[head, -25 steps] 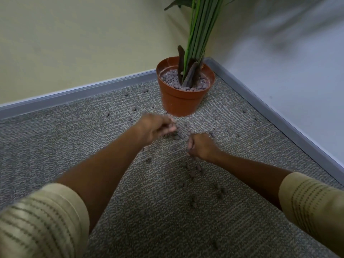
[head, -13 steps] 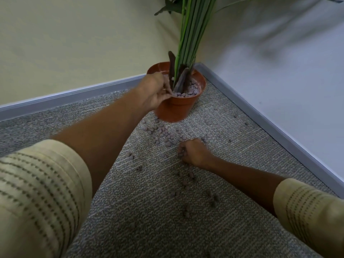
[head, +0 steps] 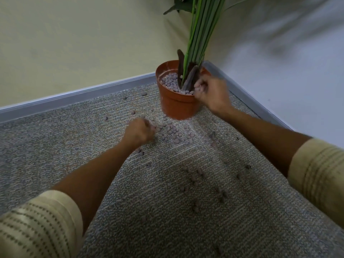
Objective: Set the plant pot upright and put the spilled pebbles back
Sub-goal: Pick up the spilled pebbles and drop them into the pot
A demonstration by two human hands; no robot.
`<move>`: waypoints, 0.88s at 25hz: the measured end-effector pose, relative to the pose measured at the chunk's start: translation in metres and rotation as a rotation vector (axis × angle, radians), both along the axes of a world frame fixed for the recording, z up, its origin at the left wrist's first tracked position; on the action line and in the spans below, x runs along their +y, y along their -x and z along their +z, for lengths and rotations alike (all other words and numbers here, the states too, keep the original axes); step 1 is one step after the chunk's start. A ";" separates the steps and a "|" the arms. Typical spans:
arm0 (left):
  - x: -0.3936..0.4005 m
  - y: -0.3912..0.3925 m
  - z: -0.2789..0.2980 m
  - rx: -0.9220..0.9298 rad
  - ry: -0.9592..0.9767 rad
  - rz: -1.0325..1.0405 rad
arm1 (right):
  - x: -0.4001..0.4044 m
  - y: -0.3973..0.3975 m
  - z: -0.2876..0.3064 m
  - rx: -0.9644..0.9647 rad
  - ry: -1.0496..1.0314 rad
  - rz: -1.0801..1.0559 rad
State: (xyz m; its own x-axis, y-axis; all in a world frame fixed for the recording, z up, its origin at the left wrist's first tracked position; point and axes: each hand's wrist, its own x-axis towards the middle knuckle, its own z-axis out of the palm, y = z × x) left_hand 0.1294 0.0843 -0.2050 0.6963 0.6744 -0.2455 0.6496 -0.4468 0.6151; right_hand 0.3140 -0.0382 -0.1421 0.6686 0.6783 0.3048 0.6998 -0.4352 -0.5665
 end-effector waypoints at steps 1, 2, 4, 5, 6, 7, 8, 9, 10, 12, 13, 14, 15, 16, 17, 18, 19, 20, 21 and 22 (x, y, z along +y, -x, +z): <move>-0.001 0.009 -0.011 0.171 -0.081 -0.066 | 0.008 -0.008 0.008 -0.051 0.023 -0.018; -0.003 0.017 -0.020 0.312 -0.107 -0.105 | 0.014 -0.015 0.012 -0.101 0.061 -0.029; -0.010 0.030 -0.031 0.443 -0.102 -0.159 | 0.021 -0.023 0.015 -0.178 0.144 -0.020; -0.013 0.034 -0.034 0.444 -0.114 -0.188 | 0.021 -0.025 0.015 -0.194 0.163 -0.008; -0.015 0.037 -0.037 0.420 -0.133 -0.206 | 0.020 -0.027 0.013 -0.202 0.160 -0.002; -0.016 0.038 -0.039 0.376 -0.144 -0.213 | 0.017 -0.026 0.010 -0.204 0.144 0.000; -0.018 0.039 -0.041 0.323 -0.138 -0.210 | 0.012 -0.024 0.006 -0.195 0.127 0.003; -0.020 0.040 -0.042 0.271 -0.125 -0.208 | 0.006 -0.020 0.001 -0.173 0.110 0.009; -0.022 0.041 -0.043 0.231 -0.116 -0.211 | -0.001 -0.014 -0.006 -0.125 0.093 0.029; -0.027 0.040 -0.043 0.188 -0.124 -0.222 | -0.021 0.003 -0.025 0.039 0.114 0.134; -0.030 0.039 -0.043 0.179 -0.136 -0.228 | -0.032 0.013 -0.034 0.114 0.188 0.214; -0.031 0.038 -0.043 0.176 -0.146 -0.230 | -0.043 0.023 -0.044 0.192 0.299 0.298; -0.032 0.037 -0.043 0.176 -0.152 -0.227 | -0.054 0.031 -0.053 0.282 0.436 0.375; -0.033 0.036 -0.043 0.182 -0.162 -0.226 | -0.065 0.038 -0.063 0.354 0.592 0.440; -0.034 0.035 -0.044 0.189 -0.180 -0.227 | -0.074 0.044 -0.072 0.375 0.743 0.490; -0.035 0.035 -0.045 0.195 -0.201 -0.229 | -0.082 0.049 -0.081 0.339 0.860 0.526; -0.035 0.035 -0.046 0.195 -0.218 -0.231 | -0.088 0.052 -0.089 0.276 0.921 0.541; -0.035 0.035 -0.048 0.188 -0.222 -0.229 | -0.092 0.055 -0.095 0.212 0.916 0.532; -0.035 0.036 -0.049 0.174 -0.214 -0.220 | -0.096 0.057 -0.099 0.162 0.876 0.518; -0.034 0.036 -0.050 0.157 -0.206 -0.204 | -0.097 0.057 -0.101 0.137 0.836 0.509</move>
State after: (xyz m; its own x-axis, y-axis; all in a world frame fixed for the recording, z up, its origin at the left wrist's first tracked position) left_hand 0.0932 0.0503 -0.2547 0.7865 0.5717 -0.2334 0.6137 -0.6819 0.3979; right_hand 0.2568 -0.1353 -0.2432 0.2312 0.8561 -0.4621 0.8658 -0.3977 -0.3037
